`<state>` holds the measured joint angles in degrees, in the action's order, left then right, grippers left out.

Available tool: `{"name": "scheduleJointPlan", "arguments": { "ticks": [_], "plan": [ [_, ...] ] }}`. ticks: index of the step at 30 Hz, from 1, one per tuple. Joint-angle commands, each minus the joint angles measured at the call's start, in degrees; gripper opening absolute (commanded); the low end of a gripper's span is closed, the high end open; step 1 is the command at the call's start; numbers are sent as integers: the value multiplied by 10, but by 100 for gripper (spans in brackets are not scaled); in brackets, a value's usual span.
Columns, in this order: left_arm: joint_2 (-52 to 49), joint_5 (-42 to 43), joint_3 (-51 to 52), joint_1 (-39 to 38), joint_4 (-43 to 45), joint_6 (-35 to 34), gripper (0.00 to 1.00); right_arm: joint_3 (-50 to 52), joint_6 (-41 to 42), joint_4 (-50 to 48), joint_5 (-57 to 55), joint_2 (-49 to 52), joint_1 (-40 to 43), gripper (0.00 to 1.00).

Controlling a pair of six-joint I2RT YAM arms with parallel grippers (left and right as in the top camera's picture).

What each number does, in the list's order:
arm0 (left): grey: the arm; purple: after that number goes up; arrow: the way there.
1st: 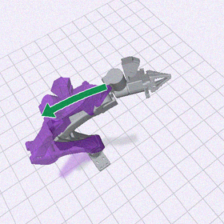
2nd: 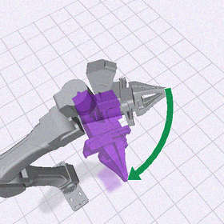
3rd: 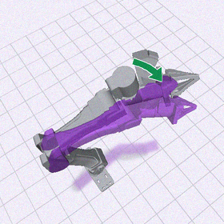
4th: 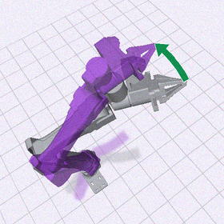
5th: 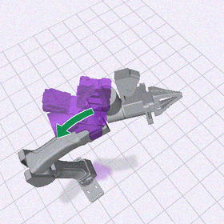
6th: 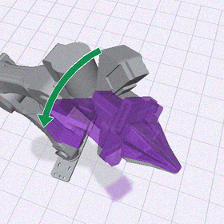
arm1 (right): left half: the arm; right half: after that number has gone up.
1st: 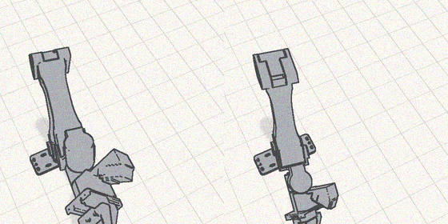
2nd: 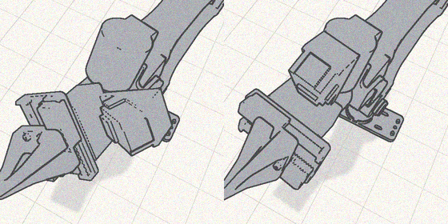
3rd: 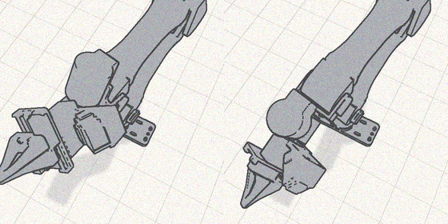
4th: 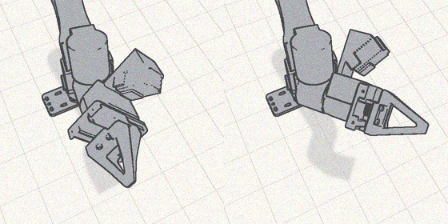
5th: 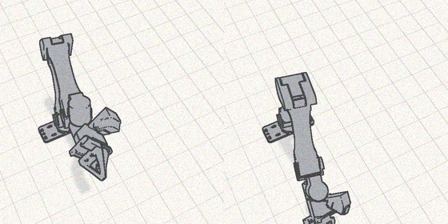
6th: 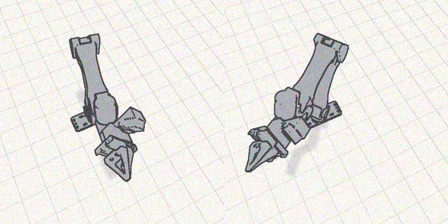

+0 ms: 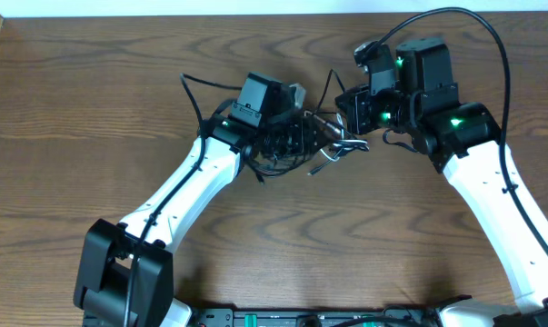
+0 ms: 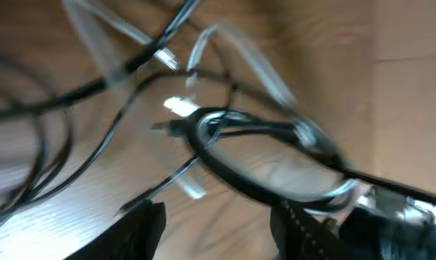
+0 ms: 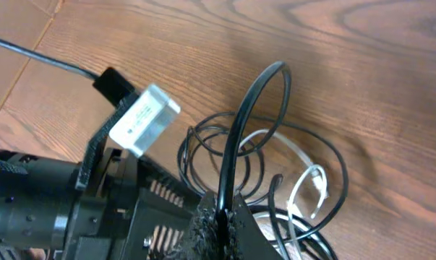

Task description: Untangle cables

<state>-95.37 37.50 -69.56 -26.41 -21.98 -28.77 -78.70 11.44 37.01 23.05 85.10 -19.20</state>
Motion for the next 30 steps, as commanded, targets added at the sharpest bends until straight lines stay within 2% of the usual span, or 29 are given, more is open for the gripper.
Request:
{"name": "scheduleJointPlan", "arguments": {
  "ticks": [1, 4, 8, 11, 13, 16, 18, 23, 24, 26, 27, 28, 30],
  "plan": [
    [-2, 122, 1, 0, 37, -8, 59, -6, 37, -1, 0, -2, 0, 1],
    [-3, 104, 1, 0, 28, -93, 58, -6, 44, -2, 0, -2, 0, 1],
    [-3, 82, 1, 0, 26, -280, 58, -6, 44, -2, 0, -2, 0, 1],
    [-3, 65, 1, 0, 22, -332, 57, -6, 44, -1, 0, -2, 0, 1],
    [-3, 32, 2, -2, 13, -393, 57, -6, 45, -2, 0, -2, 0, 1],
    [-3, 6, 2, -6, 14, -432, 57, -6, 47, -2, 0, -2, 0, 1],
    [-4, -39, 2, -19, 14, -434, 57, -6, 49, -2, 0, -2, 0, 1],
    [-31, -67, 2, -51, 46, -466, 57, -6, 49, 0, 0, -2, 0, 1],
    [-32, -67, 1, -51, 50, -466, 53, -6, 49, 0, 0, -2, 0, 1],
    [-32, -68, 1, -46, 68, -459, 19, -6, 49, 0, 0, -2, 0, 1],
    [-32, -73, 1, -41, 71, -442, 8, -6, 49, 1, -3, -2, 0, 1],
    [-32, -74, 1, -32, 71, -415, 8, -6, 49, 13, -35, -2, 1, 1],
    [-28, -76, 1, -6, 46, -344, 7, -6, 85, 63, -191, -2, 14, 1]
  ]
}}
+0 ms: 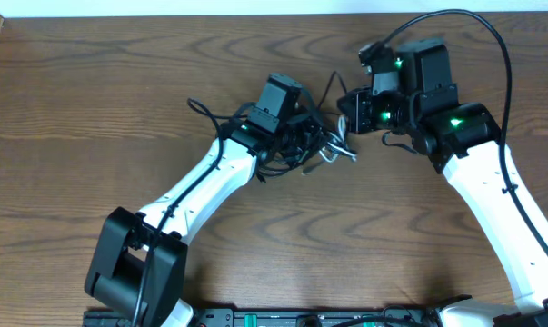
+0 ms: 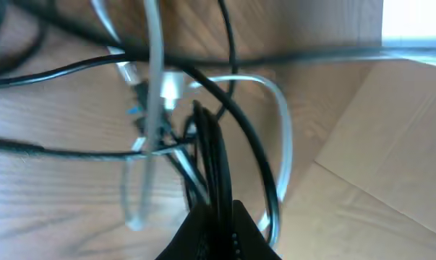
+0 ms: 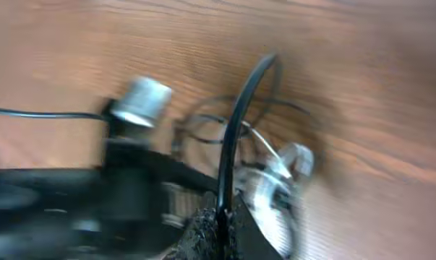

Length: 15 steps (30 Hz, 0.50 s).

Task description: Untangle cables

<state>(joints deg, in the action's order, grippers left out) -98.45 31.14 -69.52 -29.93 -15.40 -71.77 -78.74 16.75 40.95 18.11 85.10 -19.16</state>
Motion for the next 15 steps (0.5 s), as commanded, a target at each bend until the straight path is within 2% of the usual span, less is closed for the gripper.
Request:
{"name": "scheduleJointPlan", "arguments": {
  "ticks": [1, 4, 7, 8, 12, 15],
  "plan": [
    [8, -24, 1, 44, -39, 134, 7, -5, 46, 47, -206, -2, 26, 1],
    [31, -35, 1, 78, -92, 256, 7, -5, 60, 85, -263, -2, 82, 1],
    [65, 52, 1, 110, -103, 363, 7, -5, 59, 94, -263, -2, 138, 1],
    [87, 104, 1, 128, -103, 391, 7, -5, 57, 94, -263, -2, 160, 1],
    [133, 231, 1, 170, -100, 454, 7, -5, 40, 99, -300, -2, 203, 1],
    [155, 212, 1, 216, -117, 500, 8, -5, 40, 112, -311, -2, 232, 1]
  ]
}}
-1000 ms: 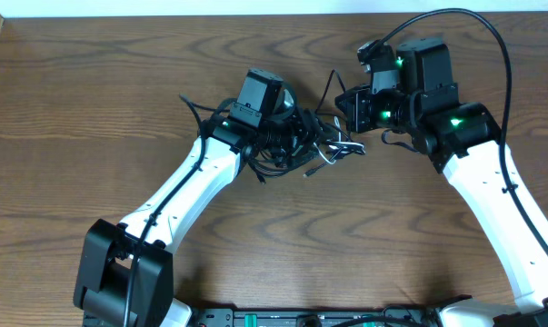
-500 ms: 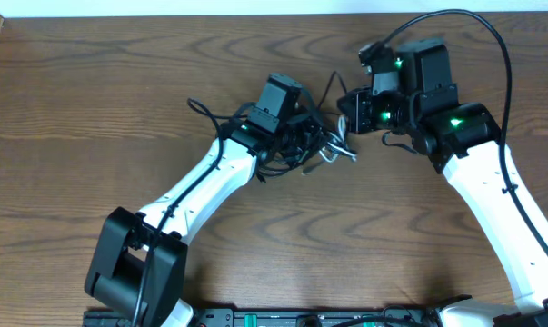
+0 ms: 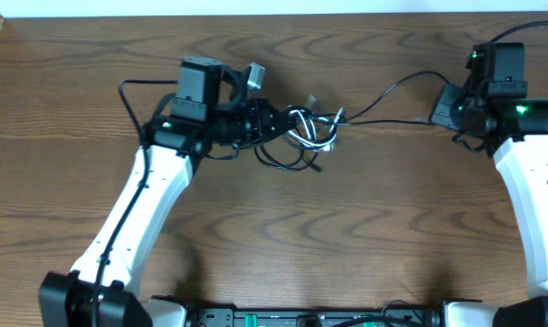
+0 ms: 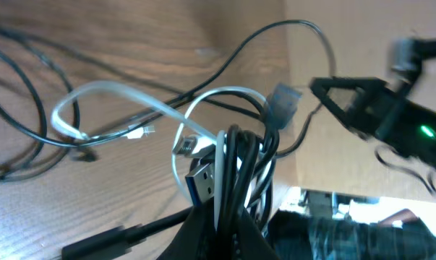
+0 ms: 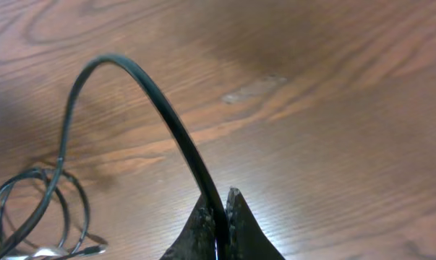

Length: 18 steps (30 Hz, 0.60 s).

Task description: Untangle cables

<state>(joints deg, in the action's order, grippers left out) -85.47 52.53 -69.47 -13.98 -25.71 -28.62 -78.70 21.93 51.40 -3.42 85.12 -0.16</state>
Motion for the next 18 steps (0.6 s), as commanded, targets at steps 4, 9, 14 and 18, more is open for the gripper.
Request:
{"name": "scheduleJointPlan", "arguments": {
  "ticks": [4, 9, 14, 18],
  "plan": [
    [30, -158, 0, 103, -53, 67, 8, -6, -9, 19, -92, -2, 77, 1],
    [28, 141, 0, 69, -38, 153, 8, -6, -52, 10, 76, -1, 71, 1],
    [28, -120, 0, -18, -39, 159, 15, -6, -250, 10, 408, -1, 21, 77],
    [28, -102, 0, -89, 10, 159, 11, -1, -284, 14, 386, 1, -61, 88]
  ]
}}
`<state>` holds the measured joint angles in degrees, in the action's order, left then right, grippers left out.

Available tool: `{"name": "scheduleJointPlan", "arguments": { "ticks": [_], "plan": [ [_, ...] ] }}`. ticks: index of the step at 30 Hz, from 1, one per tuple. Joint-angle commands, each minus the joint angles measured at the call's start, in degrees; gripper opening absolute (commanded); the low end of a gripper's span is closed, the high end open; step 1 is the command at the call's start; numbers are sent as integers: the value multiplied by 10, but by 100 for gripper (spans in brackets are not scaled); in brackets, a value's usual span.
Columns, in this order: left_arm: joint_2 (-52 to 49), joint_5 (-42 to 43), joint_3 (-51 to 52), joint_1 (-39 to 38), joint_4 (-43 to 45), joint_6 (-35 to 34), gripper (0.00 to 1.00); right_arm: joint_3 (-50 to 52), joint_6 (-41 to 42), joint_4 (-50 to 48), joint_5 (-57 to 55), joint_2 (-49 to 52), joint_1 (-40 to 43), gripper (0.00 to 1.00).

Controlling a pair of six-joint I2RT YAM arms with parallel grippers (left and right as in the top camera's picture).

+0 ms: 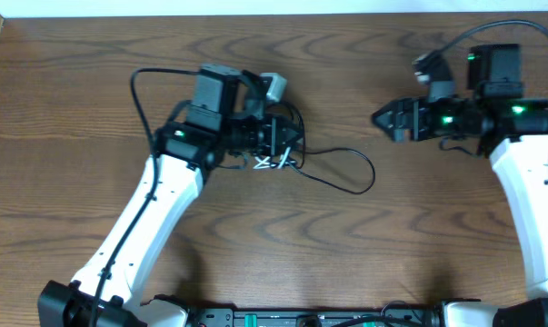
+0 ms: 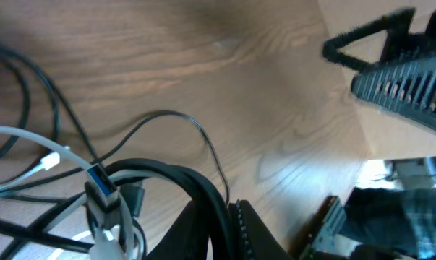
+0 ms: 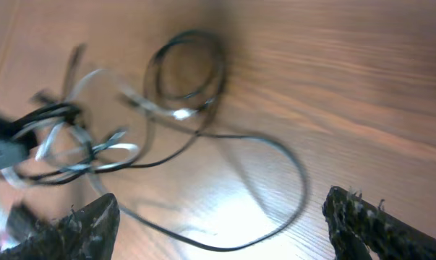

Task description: Untangle cables

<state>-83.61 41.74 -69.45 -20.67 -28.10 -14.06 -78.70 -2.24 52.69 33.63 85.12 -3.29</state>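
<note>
The tangle [image 1: 274, 156] of black and white cables lies at the table's middle, held up by my left gripper [image 1: 279, 136]. In the left wrist view that gripper [image 2: 219, 220] is shut on a thick black cable [image 2: 196, 184], beside a blue USB plug [image 2: 98, 180] and a white cable [image 2: 22, 133]. A thin black cable [image 1: 372, 171] runs out of the tangle in a slack loop on the wood, also seen as a thin loop [image 3: 293, 180]. My right gripper [image 1: 383, 118] stands open and empty right of it, pointing left, its fingers [image 3: 362, 224] wide apart over the loop.
The brown wooden table [image 1: 274, 263] carries only the cables. A cardboard edge shows at the far left. The left arm's own black lead [image 1: 137, 91] arcs over the table behind it.
My right gripper has let go of the thin black cable and now stands open, turned toward the tangle. The cable, taut before, lies in a slack loop. The left gripper has shifted slightly right.
Both grippers were close together at the tangle, the left open over it, the right shut on a black cable. Then the left was shut on black cables. Then the arms stood far apart with the thin cable stretched between. Now that cable lies loose.
</note>
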Motion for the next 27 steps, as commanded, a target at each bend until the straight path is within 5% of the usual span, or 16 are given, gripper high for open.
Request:
{"name": "scheduleJointPlan", "arguments": {
  "ticks": [1, 5, 10, 14, 18, 20, 21, 22, 25, 27],
  "plan": [
    [9, 52, 0, -23, 61, 14, 11, 1, -43, 3, -2, 3, -43, 88],
    [9, 106, 0, -23, 193, -43, 11, 9, -35, 4, -3, 27, -78, 88],
    [9, 113, 0, -23, 196, -66, 11, 9, 8, -41, 105, 50, -82, 85],
    [9, 148, 0, -23, 214, -77, 11, 9, 50, -61, 119, 76, -86, 67],
    [9, 148, 0, -23, 216, -77, 11, 9, 50, -101, 240, 102, -88, 66],
    [9, 148, 0, -22, 216, -77, 11, 9, 50, -120, 269, 104, -88, 42],
    [9, 148, 0, -22, 216, -77, 11, 9, 50, -123, 270, 104, -88, 14],
    [9, 148, 0, -22, 216, -77, 11, 9, 50, -122, 270, 104, -88, 7],
    [9, 145, 0, -14, 216, -76, 11, 9, 50, -107, 245, 104, -85, 1],
    [9, 144, 0, 12, 208, -74, 12, 9, 50, -67, 129, 104, -81, 1]
  ]
}}
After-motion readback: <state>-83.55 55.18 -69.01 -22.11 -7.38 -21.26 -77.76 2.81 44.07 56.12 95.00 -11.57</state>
